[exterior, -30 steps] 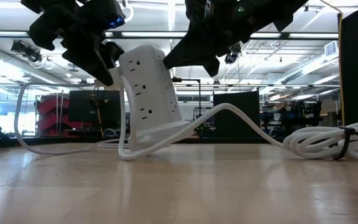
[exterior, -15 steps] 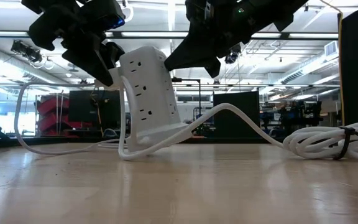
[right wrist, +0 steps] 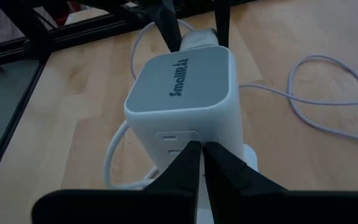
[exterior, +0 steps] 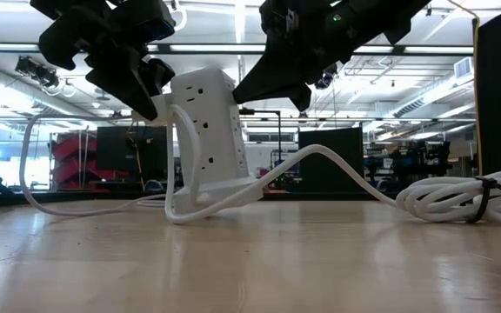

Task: Insert USB
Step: Insert the white charger adapter into the white outlet extension

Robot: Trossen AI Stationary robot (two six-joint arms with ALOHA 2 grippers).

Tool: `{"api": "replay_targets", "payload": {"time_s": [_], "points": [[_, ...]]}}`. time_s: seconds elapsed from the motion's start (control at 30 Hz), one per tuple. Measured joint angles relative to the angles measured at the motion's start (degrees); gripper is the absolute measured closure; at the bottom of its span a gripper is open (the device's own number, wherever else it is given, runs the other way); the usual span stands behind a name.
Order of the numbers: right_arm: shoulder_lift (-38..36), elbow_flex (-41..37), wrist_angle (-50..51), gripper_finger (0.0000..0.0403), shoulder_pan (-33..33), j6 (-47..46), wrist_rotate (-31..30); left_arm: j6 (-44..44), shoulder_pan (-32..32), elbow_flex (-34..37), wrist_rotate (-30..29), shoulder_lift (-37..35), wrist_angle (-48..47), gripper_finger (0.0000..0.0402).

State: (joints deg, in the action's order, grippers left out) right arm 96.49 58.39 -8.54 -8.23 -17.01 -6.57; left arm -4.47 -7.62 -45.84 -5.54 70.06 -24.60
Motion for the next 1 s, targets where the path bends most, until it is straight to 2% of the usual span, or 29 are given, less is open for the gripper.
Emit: {"api": "replay_targets", "payload": {"time_s": [0.17,0.3,0.8,1.0], "points": [[-0.02,0.04,0.55,0.0393,0.28,-0.40,0.24,0.00,0.00,0.00,-0.04,0.00,0.00,0.0275],[-0.02,0.07,1.13,0.0364,0.30,-0.47,0.20,-0.02,0.00,-0.04,-0.07,0.00,0.04,0.0275],[-0.02,0.11,3.81,0.0173,0.19,0.13,0.12,-0.02,-0.04,-0.11,-0.33,0.02,-0.05,0.0275],[-0.07,0.11,5.46,0.0121,0.37,0.60,0.33,-0.02,0.00,-0.11,-0.36,0.02,-0.44,0.0275]]}}
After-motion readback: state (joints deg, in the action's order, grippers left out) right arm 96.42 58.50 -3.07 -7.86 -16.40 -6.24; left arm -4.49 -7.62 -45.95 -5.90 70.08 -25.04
